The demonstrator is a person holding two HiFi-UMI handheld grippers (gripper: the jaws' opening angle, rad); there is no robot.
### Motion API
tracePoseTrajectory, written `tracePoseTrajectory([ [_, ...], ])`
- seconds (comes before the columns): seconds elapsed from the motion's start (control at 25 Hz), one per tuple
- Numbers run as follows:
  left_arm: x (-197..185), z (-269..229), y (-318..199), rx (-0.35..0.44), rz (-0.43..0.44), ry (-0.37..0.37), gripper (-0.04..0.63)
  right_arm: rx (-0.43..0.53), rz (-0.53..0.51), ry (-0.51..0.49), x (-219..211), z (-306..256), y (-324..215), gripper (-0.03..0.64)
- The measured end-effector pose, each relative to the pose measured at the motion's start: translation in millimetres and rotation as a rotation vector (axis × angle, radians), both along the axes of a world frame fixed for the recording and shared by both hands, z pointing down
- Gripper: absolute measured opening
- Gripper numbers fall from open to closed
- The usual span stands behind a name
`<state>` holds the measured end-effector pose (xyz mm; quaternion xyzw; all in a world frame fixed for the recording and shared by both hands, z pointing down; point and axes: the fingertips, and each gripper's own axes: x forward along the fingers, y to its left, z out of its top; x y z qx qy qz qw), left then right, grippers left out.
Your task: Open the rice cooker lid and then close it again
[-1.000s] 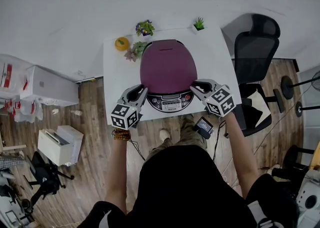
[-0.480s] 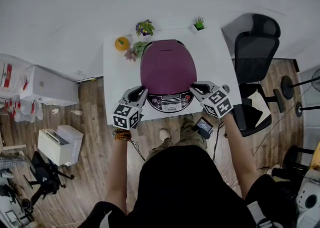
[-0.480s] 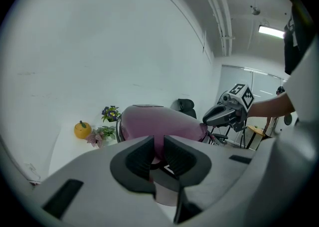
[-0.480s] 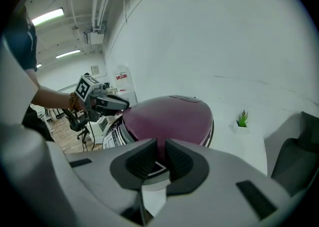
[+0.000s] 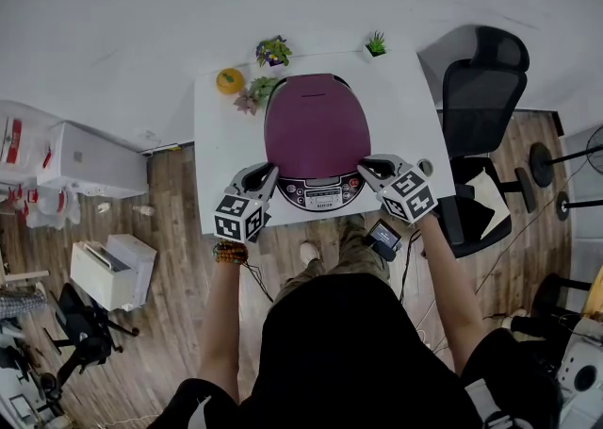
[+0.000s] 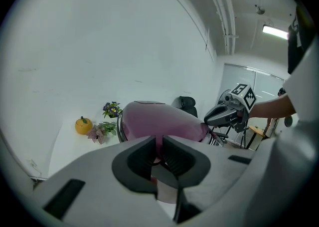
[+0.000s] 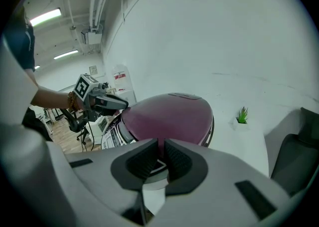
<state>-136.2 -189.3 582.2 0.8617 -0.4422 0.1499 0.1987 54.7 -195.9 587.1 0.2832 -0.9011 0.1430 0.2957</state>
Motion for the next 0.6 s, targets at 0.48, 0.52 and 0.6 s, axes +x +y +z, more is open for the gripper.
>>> tracePoseTrajectory([
  [0.48,-1.2,4.4,-1.2,-0.008,-0.013,-0.007,0.052,-0.026,0.017,0.002,0.3,4.4,-1.7,0.051],
  [0.52,-1.4,4.7,-1.7,-0.010,-0.014,-0.007,0.051,-0.022,0.017,0.009,0.4,4.7,-2.1,0.051],
  [0.6,-1.4,5.9,-2.3,-0.019,-0.019,0.004,0.049,-0.004,0.010,0.034,0.7,5.6,-2.0,0.049],
])
